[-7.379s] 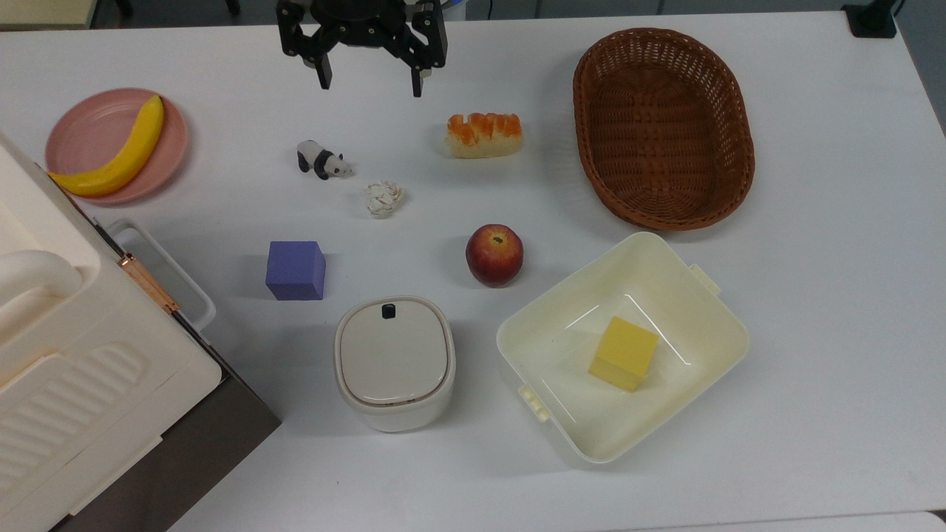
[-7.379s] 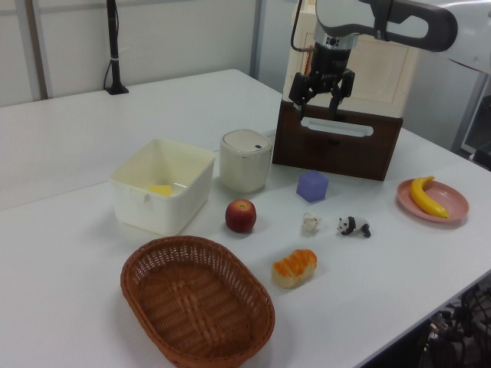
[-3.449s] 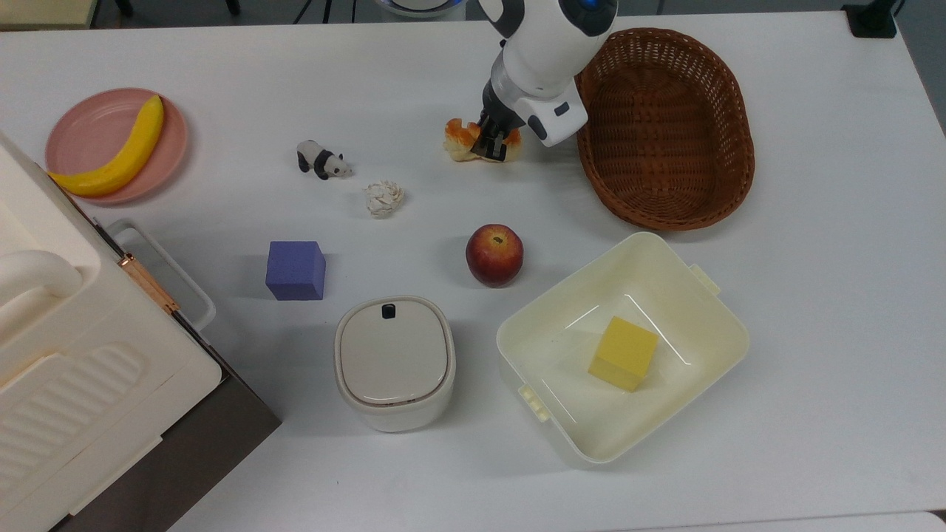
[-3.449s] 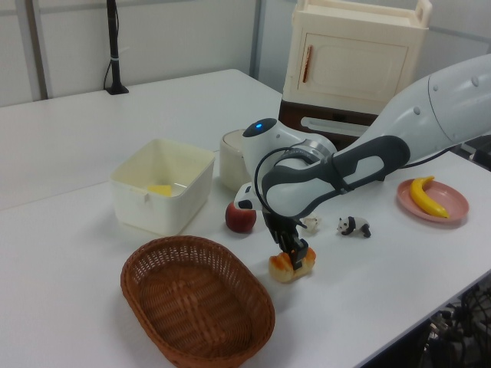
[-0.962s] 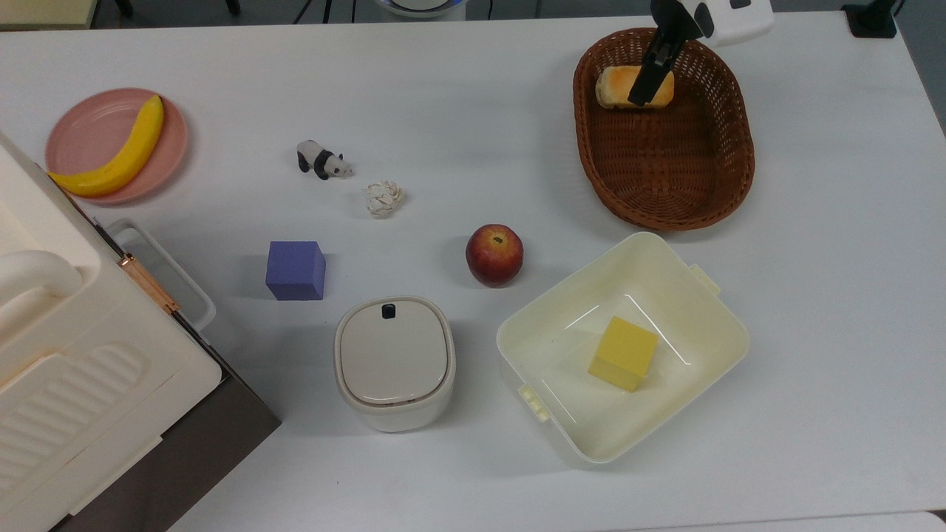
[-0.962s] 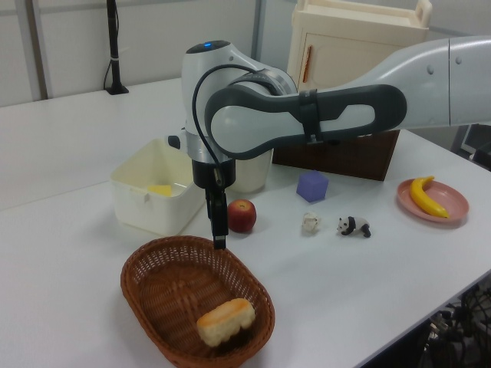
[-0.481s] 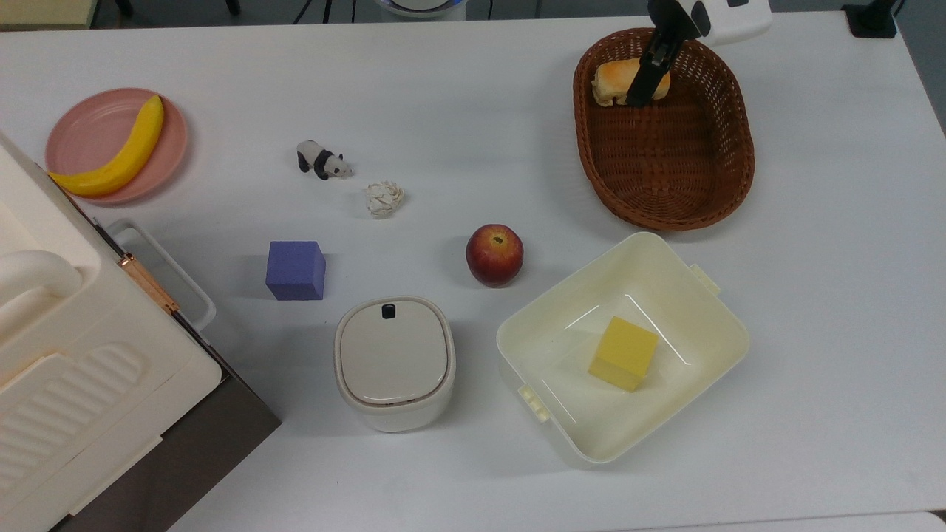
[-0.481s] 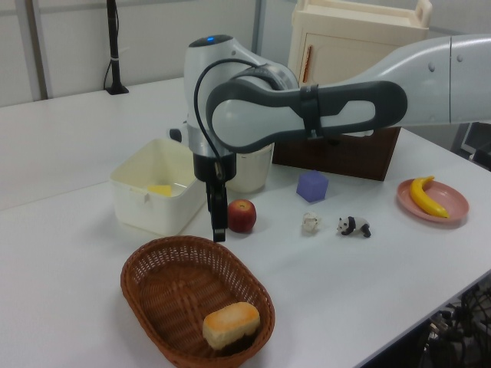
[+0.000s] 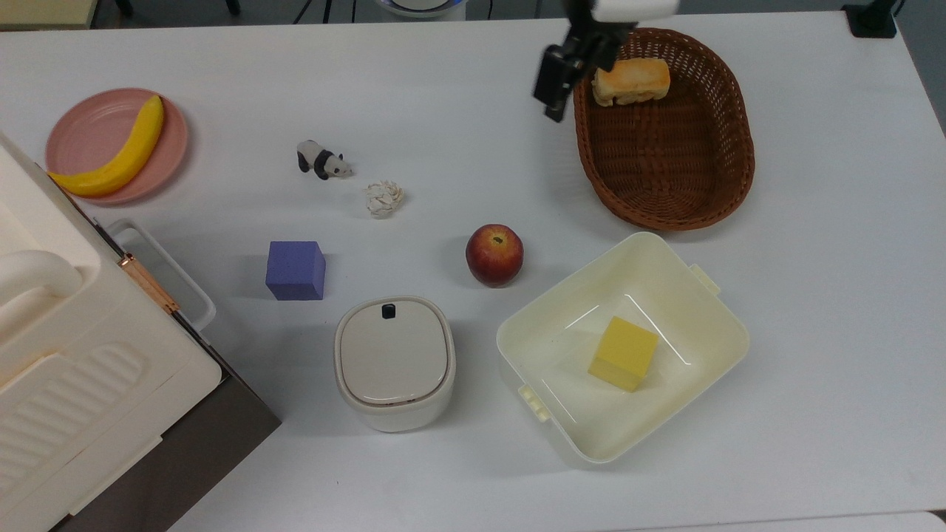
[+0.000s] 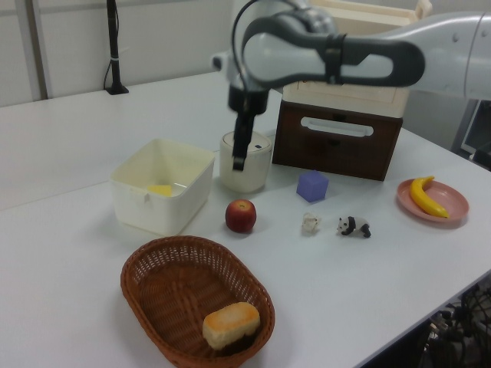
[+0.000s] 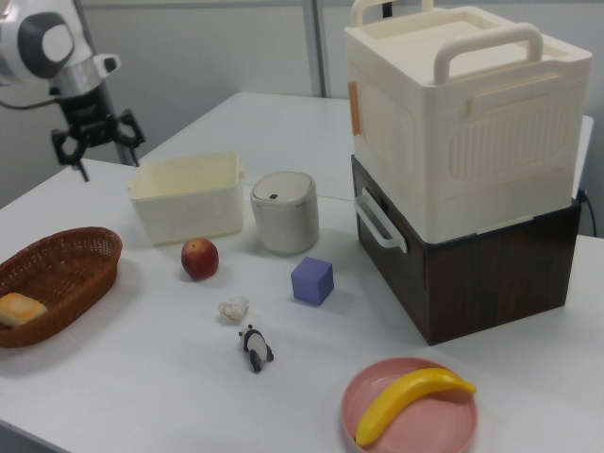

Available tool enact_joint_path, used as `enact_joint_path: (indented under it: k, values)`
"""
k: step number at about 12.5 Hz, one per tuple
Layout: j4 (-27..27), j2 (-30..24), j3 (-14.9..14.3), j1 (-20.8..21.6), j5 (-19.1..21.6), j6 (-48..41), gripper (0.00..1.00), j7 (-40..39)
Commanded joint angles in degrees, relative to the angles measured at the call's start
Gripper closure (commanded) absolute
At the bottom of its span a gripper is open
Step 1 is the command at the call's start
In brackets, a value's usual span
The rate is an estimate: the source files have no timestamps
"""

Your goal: Put the bread in the basket

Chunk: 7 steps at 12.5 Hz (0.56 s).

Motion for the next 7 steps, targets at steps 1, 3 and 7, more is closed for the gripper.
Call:
enact_joint_path:
  k: [1, 3, 7]
  values:
    - [1.4, -2.6, -4.6, -1.4, -0.3, -3.3, 0.0, 0.7]
    - [4.2, -2.6, -8.0, -2.0, -0.2, -8.0, 0.0, 0.7]
    - [4.2, -2.6, -11.5, -4.0, -0.1, -8.6, 0.0, 16.8]
